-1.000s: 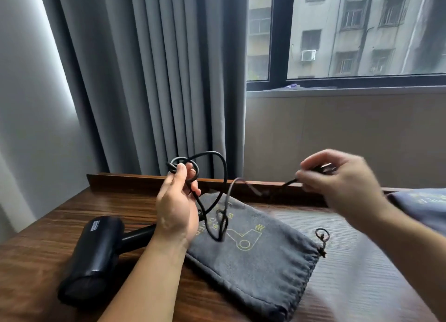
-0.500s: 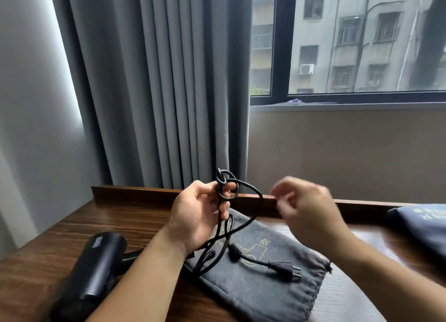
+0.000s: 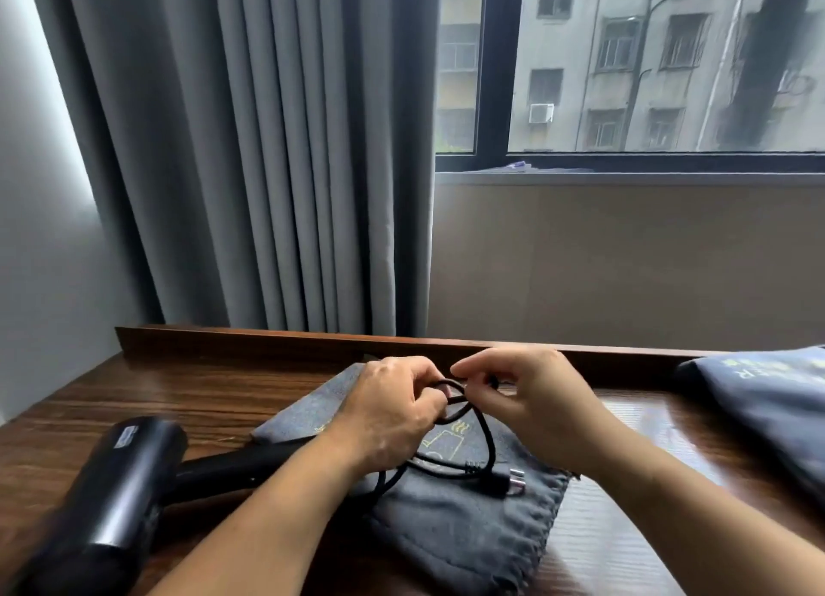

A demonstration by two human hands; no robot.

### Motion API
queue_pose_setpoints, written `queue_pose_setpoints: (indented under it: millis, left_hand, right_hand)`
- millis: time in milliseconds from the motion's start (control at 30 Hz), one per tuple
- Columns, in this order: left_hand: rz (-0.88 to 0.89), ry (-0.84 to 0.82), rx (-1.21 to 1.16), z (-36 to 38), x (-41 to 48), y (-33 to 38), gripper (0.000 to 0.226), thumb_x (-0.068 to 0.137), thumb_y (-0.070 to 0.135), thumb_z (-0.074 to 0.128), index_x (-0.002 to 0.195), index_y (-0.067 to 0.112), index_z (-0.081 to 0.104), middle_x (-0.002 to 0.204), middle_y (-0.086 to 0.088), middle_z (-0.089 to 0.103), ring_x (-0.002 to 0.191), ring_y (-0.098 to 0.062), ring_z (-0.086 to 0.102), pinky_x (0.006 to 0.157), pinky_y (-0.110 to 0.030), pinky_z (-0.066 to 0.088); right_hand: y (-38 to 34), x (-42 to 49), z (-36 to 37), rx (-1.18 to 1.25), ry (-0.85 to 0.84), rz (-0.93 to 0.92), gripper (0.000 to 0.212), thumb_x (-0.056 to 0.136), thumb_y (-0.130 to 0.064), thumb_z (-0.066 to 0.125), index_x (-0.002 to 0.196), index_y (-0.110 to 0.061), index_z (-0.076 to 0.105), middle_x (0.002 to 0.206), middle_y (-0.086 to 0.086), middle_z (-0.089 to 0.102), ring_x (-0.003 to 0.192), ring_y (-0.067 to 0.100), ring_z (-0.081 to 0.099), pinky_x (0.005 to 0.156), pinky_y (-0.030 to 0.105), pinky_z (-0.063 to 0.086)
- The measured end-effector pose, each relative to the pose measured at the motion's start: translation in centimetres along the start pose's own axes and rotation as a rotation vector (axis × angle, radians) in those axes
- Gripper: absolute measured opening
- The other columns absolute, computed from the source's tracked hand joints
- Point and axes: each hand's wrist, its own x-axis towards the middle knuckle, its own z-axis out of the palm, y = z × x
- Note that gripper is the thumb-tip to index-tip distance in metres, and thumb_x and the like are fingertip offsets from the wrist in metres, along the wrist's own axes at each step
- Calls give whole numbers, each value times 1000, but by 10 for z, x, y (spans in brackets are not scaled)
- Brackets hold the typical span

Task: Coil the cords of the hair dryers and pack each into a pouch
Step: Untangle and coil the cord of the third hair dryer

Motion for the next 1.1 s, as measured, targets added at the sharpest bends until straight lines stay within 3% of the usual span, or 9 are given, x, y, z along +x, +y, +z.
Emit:
queue_pose_setpoints:
  millis: [133,267,400,567,667,733,833,967,1100]
  left_hand:
    - [-85,-60,-80,-1,-1,-13,18,97,17,51,82,22,59,69,5,67,61,-11,63,64,-40,54]
    - [-36,-63,-83,8,-1,-15,15,98,22,52,85,26,58,64,15,59,55,-3,52,59,-27,45]
    - [-5,-68,-42,12,-6,-9,14,96,20,53,84,25,59,57,20,56,50,-1,47,55,-20,38]
    - [-75,-52,-108,5,-8,-11,13,92,26,43,85,19,51,67,4,72,55,-8,57,62,-44,53]
    - [-121,-41,-181,4,-6,-14,14,95,22,46,84,21,53,61,4,66,58,-12,58,68,-54,56]
    - [-112,-41,-191,6,-6,-13,11,89,30,45,83,27,53,62,0,63,57,-14,57,66,-55,56]
    - [-19,-43,-77,10,-11,-10,12,98,26,47,87,28,52,69,-7,62,57,-12,51,62,-50,50]
    - [89,42,-1,13,-14,-4,18,100,16,49,86,26,52,63,-4,58,54,-13,48,58,-43,44]
    - [28,116,6,9,-13,-8,17,98,16,46,83,24,50,61,-9,60,52,-16,52,58,-44,46]
  right_hand:
    - [11,-10,-10,729,36,330,27,91,9,64,93,-12,80,87,17,73,86,26,72,78,38,63]
    - [12,-18,-6,-12,-32,3,10,87,-22,72,91,-29,79,92,-11,72,84,11,69,74,25,56]
    - [7,-21,7,-539,-69,-138,22,83,-55,68,95,-38,75,85,-13,63,80,12,63,67,33,51]
    - [3,-19,0,375,128,189,4,85,-24,79,83,-21,80,76,-5,73,73,10,66,73,30,53]
    - [4,-19,-2,805,207,429,19,92,-17,69,74,-17,76,72,7,69,71,18,59,70,31,48]
    - [5,-18,-6,670,192,415,17,94,-16,67,78,-20,71,64,6,67,65,22,55,60,31,42]
    - [4,-24,-7,-13,-64,256,18,88,-42,71,98,-30,63,59,-5,69,52,6,56,56,27,44]
    - [-3,-26,3,-541,-92,126,36,92,-63,54,98,-29,66,71,-3,68,70,18,61,66,36,52]
    - [-4,-20,-3,-93,34,132,32,97,-41,62,75,-20,70,55,-4,61,53,11,52,56,33,43]
